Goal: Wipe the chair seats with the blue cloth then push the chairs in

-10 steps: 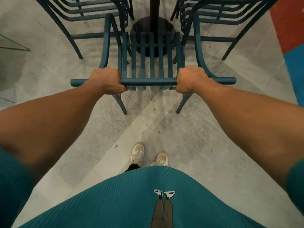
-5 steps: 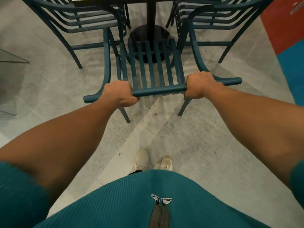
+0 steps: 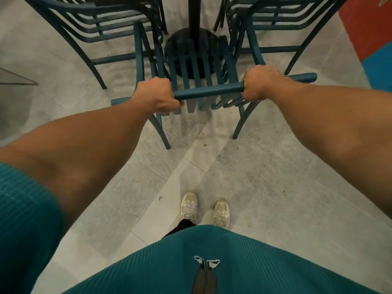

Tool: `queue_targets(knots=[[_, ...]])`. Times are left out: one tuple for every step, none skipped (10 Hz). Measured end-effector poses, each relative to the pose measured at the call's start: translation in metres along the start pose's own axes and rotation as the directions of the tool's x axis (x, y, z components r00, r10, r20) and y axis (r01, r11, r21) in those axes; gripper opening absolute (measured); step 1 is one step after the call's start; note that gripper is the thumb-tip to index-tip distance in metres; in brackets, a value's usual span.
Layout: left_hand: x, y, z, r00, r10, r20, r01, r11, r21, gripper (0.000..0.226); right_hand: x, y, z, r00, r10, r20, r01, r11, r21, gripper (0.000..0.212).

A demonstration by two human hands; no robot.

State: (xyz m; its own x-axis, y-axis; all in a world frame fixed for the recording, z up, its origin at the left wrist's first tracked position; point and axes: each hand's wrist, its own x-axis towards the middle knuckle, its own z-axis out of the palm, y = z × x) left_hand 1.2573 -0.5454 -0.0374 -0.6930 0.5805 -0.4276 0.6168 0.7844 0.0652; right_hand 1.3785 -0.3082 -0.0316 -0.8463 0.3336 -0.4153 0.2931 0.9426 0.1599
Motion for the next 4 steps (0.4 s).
queue_targets(knots=[[0.001, -0.001, 0.002, 1.0, -0.003, -0.02, 0.003, 1.0, 0.029, 0.046, 0.0, 0.001, 0.001, 1.0, 0.015, 0.012, -0.015, 1.0, -0.009, 0.024], [0.0, 0.001, 0.006, 0.999, -0.031, -0.037, 0.031, 1.0, 0.006, 0.048, -0.003, -0.004, 0.007, 0.995, 0.093, -0.016, -0.093, 0.996, 0.001, 0.039], [-0.006, 0.007, 0.019, 0.988, -0.022, -0.153, 0.025, 1.0, 0.017, 0.079, -0.014, -0.01, 0.034, 0.943, 0.274, -0.19, -0.246, 0.956, 0.158, 0.087], [-0.043, 0.04, 0.052, 0.943, 0.096, -0.317, -0.063, 0.992, 0.113, 0.104, -0.05, -0.029, 0.071, 0.851, 0.41, -0.329, -0.275, 0.88, 0.387, 0.096]])
